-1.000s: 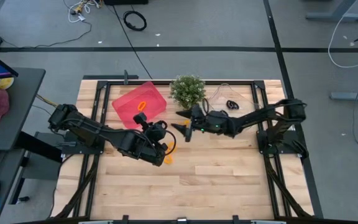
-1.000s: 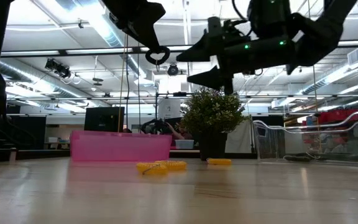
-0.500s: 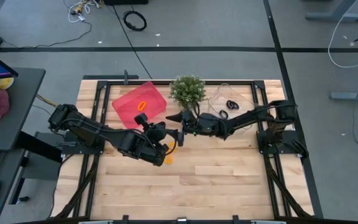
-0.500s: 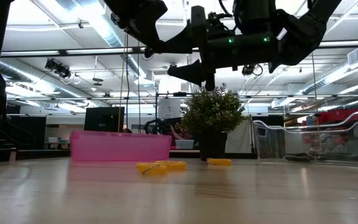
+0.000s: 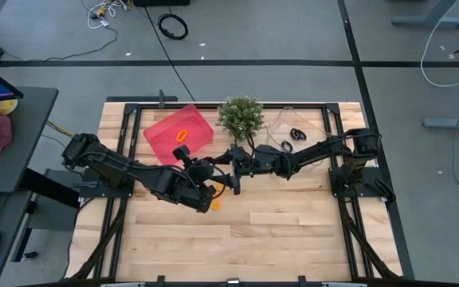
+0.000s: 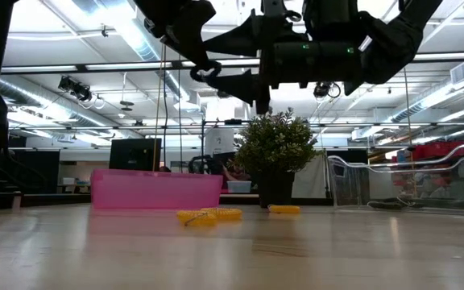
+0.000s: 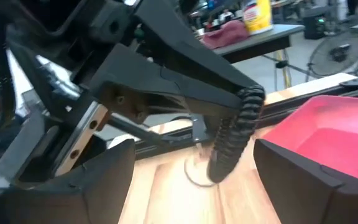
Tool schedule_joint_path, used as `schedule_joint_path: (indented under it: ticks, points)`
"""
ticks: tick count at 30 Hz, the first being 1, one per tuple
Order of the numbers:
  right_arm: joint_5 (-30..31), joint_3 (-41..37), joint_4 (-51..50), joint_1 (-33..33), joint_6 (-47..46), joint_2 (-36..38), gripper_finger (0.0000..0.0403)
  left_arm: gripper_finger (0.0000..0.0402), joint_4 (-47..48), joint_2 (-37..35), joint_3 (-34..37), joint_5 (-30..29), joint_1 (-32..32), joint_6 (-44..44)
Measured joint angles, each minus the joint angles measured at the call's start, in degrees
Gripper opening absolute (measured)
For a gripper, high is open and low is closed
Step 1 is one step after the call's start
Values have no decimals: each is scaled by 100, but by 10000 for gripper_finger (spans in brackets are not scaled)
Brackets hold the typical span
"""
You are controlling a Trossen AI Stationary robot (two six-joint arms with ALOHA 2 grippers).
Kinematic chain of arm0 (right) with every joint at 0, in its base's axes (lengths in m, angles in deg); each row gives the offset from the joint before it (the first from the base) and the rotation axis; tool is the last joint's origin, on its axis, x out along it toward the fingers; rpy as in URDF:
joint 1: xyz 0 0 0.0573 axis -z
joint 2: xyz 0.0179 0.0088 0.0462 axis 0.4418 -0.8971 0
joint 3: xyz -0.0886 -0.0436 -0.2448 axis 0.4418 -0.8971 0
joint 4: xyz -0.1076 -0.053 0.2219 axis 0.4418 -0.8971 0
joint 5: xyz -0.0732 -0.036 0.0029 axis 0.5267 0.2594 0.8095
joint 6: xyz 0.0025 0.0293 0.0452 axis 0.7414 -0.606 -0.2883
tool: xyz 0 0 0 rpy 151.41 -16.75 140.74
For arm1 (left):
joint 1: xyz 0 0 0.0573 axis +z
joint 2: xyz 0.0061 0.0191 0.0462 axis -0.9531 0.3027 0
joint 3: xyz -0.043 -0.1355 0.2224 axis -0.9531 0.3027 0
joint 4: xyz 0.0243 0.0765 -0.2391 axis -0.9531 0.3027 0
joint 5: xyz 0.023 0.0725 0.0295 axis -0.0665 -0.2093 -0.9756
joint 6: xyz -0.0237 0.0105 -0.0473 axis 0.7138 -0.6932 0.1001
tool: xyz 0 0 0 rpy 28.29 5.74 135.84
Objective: Sort spring keychains
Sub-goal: Put the black spring keychain into the transparent bin
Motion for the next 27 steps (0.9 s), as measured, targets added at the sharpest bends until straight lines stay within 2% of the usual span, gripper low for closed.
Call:
schedule_joint_path:
  ticks: [6,9,12,14,16,17,21,27]
  points:
    - [-69,0,6,2,337,2,328,17,-2,0,0,0,0,0]
    - [-63,0,6,2,442,2,312,17,-32,0,2,0,0,0]
    - [-54,0,-3,2,478,2,249,19,-44,0,0,0,0,-2]
    - [-54,0,-83,2,482,7,170,19,-44,0,1,0,0,-4]
    - [-53,0,-233,2,567,9,67,19,-46,0,2,0,0,-6]
    - [-43,0,-305,1,667,9,36,20,-48,0,1,1,0,-7]
    - [141,0,-556,-11,667,13,12,20,-48,0,0,2,0,-27]
    - [284,2,-758,-7,496,13,4,21,-44,0,0,108,0,-107]
